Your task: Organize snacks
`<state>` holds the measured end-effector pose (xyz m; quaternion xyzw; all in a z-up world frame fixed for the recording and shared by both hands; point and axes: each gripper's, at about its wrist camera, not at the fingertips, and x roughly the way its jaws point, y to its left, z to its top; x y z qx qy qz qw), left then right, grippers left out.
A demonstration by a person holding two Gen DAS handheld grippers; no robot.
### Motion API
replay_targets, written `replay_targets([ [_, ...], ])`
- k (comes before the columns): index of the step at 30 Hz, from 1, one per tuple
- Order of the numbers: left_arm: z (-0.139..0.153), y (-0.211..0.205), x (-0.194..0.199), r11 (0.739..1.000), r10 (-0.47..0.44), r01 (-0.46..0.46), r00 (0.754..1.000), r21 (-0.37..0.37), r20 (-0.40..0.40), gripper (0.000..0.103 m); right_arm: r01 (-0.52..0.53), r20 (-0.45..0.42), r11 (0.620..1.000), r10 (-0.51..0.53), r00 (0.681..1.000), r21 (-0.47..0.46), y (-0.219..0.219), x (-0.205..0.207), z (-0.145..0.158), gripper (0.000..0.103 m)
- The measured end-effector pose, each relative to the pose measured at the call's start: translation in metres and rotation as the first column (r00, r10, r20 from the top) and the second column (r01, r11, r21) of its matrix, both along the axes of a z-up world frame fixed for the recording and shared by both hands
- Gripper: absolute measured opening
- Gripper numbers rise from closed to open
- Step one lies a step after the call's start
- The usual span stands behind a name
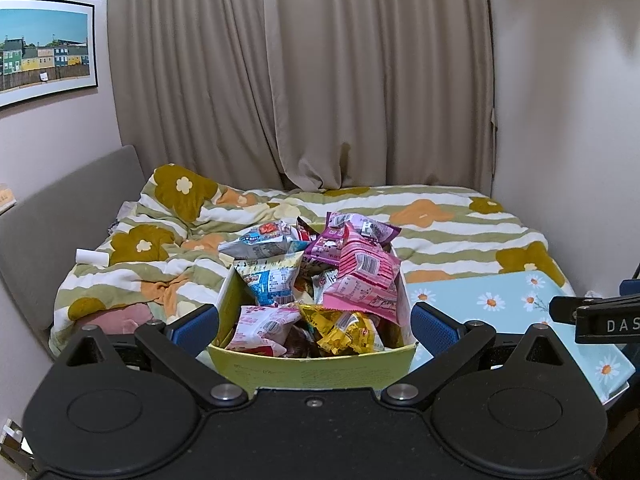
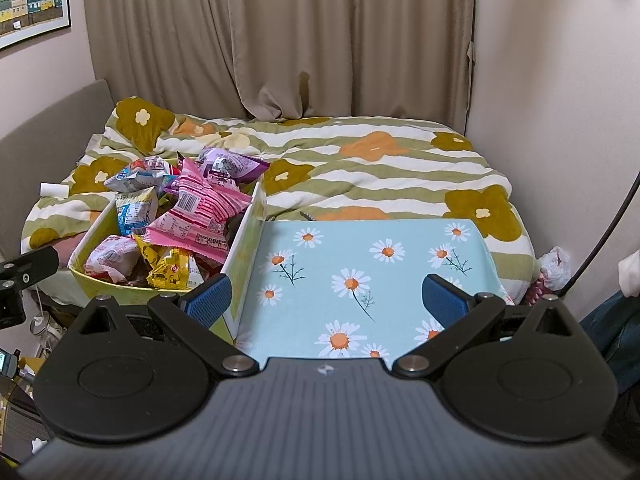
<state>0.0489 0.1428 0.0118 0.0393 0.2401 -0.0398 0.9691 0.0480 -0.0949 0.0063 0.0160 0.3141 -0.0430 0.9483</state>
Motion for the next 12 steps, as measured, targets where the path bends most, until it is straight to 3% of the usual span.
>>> replay_targets([
  [12,-0.0042,-0.0008,0.003,1.0,0.021,-0.021,1.0,-0.014,0.012,0.103,0.002,-0.003,1.0,-0.002,1.0,0.0,0.0005,0.0001,-0.0001,0.103],
])
